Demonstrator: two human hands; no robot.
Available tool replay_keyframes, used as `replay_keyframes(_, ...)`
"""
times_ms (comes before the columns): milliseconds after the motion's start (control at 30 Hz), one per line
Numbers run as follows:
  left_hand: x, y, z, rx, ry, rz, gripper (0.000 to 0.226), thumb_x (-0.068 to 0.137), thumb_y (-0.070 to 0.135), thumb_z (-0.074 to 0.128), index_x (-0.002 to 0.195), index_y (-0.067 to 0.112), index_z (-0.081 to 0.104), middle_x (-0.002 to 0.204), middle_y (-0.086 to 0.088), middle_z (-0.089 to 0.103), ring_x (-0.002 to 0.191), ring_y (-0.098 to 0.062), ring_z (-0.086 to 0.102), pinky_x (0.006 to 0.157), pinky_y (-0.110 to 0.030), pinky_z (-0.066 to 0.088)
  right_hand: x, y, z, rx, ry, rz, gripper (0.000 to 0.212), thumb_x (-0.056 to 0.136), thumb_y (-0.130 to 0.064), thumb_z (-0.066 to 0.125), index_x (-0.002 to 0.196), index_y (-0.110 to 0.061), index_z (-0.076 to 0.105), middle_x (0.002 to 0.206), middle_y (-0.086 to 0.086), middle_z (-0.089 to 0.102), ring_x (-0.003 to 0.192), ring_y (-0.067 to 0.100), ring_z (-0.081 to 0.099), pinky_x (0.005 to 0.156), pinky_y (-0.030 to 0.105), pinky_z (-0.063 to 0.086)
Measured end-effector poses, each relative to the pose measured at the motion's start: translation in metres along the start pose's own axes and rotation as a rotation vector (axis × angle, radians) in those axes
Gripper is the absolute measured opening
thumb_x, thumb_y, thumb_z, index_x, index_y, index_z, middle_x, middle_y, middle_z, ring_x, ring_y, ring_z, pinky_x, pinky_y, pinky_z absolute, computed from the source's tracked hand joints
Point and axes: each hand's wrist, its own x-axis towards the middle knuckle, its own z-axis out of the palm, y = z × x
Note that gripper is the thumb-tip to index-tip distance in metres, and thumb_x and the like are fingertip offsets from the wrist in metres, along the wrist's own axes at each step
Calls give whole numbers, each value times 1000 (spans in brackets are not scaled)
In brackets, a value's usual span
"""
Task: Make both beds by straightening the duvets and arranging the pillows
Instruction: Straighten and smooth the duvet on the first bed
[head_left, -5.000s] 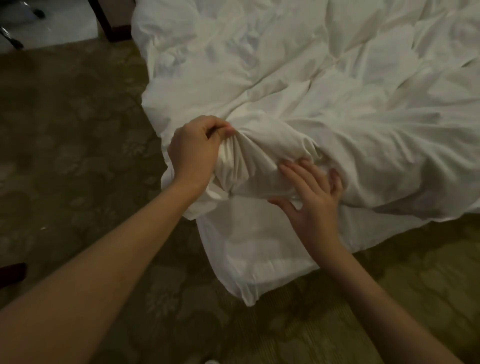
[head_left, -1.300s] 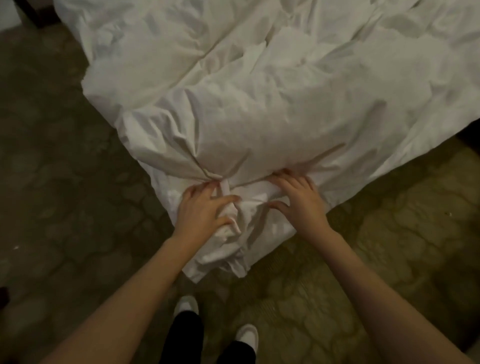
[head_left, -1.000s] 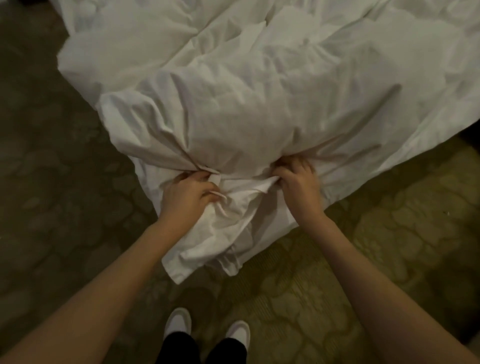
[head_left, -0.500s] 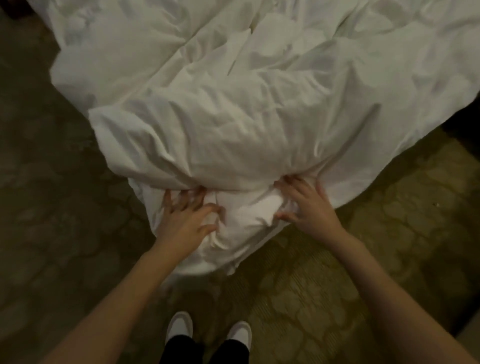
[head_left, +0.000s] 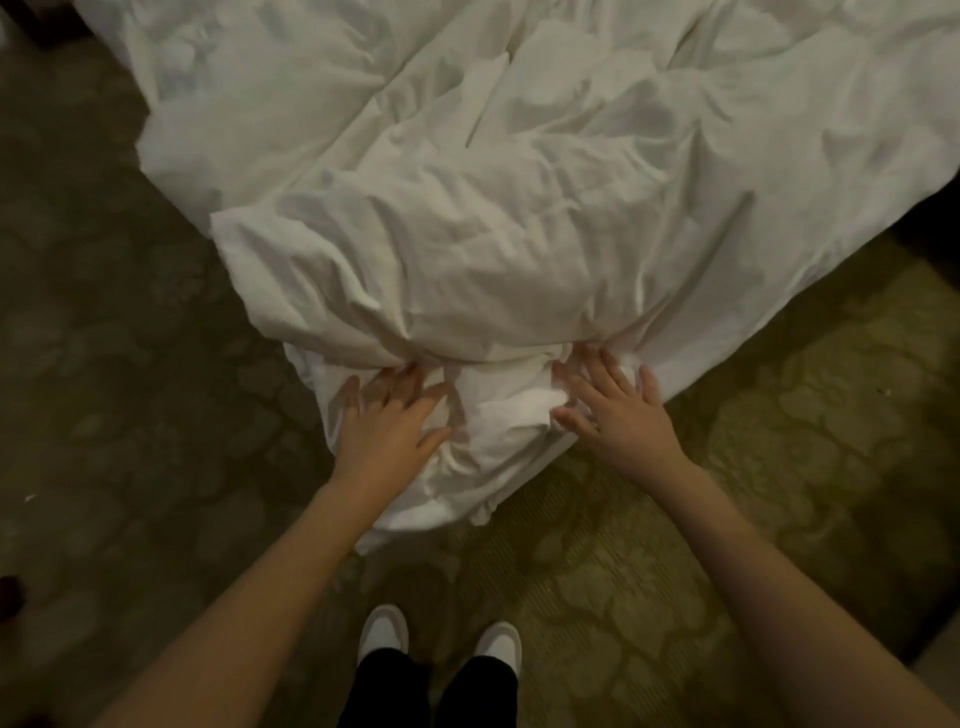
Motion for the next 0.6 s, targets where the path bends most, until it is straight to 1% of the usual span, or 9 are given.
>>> replay_keyframes(67, -7, 5, -17, -35, 45, 20, 46, 82, 47, 46, 117, 24, 65, 123, -6, 64, 111, -30, 61, 90, -53, 45, -7, -9, -12, 12, -2, 27, 67, 91, -67, 9, 151, -37, 8, 160, -6, -4, 147, 14, -5, 116, 49, -2)
replay_keyframes(133, -13, 8, -33, -79, 95, 52, 41, 86, 39, 55, 122, 22, 61, 124, -6, 63, 115, -30, 58, 92, -50, 44, -16, -17, -25, 12, 6, 55, 61, 98, -57, 21, 152, -32, 7, 161, -5, -2, 147, 13, -4, 116, 48, -1)
replay_keyframes(167, -14, 9, -42, -82, 112, 59, 41, 87, 39, 53, 123, 21, 61, 121, -6, 63, 114, -30, 58, 91, -48, 44, -20, -20, -34, 12, 14, 64, 60, 99, -54, 24, 152, -30, 8, 161, -4, -1, 147, 13, -3, 117, 48, 0)
replay_keyframes(233, -15, 13, -66, -111, 120, 68, 46, 86, 42, 41, 120, 19, 62, 113, -4, 65, 105, -30, 61, 86, -43, 46, -27, -26, -55, 8, 13, 75, 60, 100, -51, 29, 152, -27, 12, 161, -3, 1, 147, 14, -1, 117, 48, 2)
replay_keyframes(267, -15, 14, -79, -124, 130, 71, 46, 87, 42, 39, 120, 19, 62, 114, -4, 65, 103, -29, 61, 84, -41, 47, -30, -29, -66, 11, 16, 79, 60, 100, -50, 30, 152, -26, 13, 161, -2, 3, 147, 14, 0, 117, 49, 3)
replay_keyframes(367, -12, 18, -117, -143, 131, 64, 38, 95, 32, 47, 131, 21, 53, 129, -1, 56, 113, -25, 54, 86, -37, 45, -40, -40, -103, 54, 36, 87, 60, 100, -46, 34, 152, -25, 16, 160, -2, 11, 147, 16, 8, 117, 46, 8)
replay_keyframes(500, -13, 15, -178, -149, 154, 45, 43, 98, 33, 45, 139, 25, 43, 141, 1, 46, 123, -22, 46, 94, -35, 40, -50, -59, -156, 86, 107, 69, 57, 100, -43, 38, 151, -24, 22, 157, -2, 22, 144, 18, 17, 117, 43, 15)
replay_keyframes(600, -16, 7, -223, -137, 164, 25, 45, 97, 32, 44, 141, 26, 40, 144, 0, 43, 125, -21, 43, 92, -33, 39, -53, -74, -191, 112, 156, 58, 56, 99, -42, 40, 150, -23, 24, 155, -2, 25, 143, 19, 20, 116, 41, 17)
